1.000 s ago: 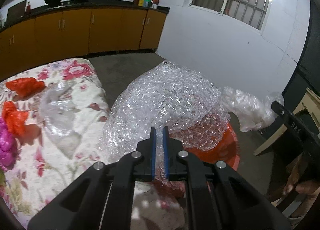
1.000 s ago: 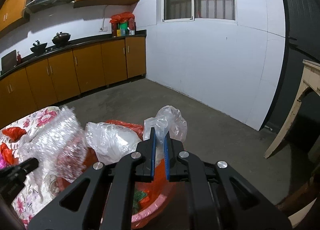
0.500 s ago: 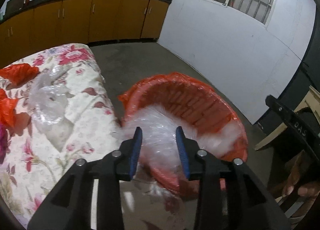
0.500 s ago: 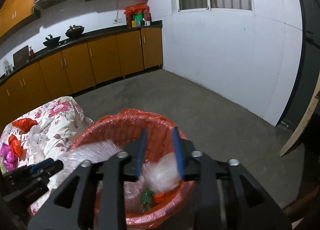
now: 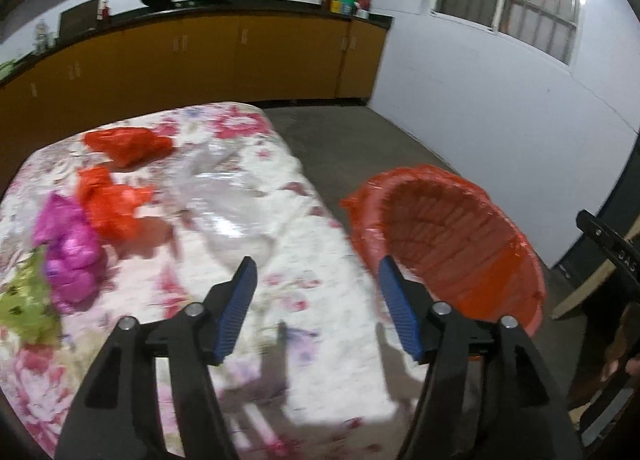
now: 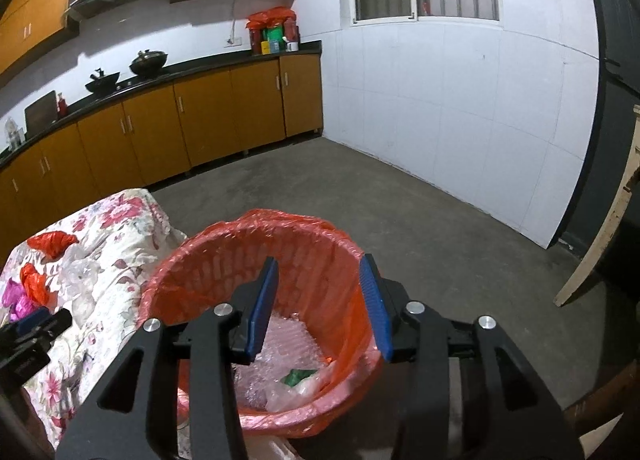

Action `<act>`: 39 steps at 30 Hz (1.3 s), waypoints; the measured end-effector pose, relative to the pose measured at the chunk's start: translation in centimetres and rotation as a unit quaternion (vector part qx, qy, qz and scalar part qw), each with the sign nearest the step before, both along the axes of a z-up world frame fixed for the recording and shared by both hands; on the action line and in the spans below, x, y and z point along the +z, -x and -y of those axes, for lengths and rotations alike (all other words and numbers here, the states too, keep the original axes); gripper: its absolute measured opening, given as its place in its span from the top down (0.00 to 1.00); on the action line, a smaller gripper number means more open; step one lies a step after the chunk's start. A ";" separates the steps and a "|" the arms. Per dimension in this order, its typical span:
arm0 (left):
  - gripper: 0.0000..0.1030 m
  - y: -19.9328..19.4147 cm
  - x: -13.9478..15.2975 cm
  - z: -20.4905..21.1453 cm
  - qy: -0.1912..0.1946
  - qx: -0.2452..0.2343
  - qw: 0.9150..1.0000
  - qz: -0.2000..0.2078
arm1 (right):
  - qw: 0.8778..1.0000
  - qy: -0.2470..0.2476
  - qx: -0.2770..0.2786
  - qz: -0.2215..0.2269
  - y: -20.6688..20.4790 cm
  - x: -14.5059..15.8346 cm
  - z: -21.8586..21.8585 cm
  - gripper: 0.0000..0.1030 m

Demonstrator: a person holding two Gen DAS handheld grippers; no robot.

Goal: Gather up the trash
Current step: 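Grasp the green paw-print bag with left tool while right grasps clear bag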

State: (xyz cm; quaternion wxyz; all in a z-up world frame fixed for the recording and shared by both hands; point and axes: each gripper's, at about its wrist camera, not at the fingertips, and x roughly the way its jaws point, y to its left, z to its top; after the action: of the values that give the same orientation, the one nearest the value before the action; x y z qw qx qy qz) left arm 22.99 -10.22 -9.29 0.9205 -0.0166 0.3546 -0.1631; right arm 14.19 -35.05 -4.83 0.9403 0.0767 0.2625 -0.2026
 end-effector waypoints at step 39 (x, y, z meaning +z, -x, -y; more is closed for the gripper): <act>0.30 -0.1 -0.7 -24.7 -0.037 0.202 0.979 -0.009 | 0.950 -0.028 0.302 -0.080 -18.6 -4.8 -24.8 0.58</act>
State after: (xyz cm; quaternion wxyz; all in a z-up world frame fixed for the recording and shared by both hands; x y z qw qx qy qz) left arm 23.08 14.49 -10.01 0.9311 -0.0556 0.3584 0.0399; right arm 32.75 -10.25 -9.58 0.9309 0.0042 0.3535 0.0924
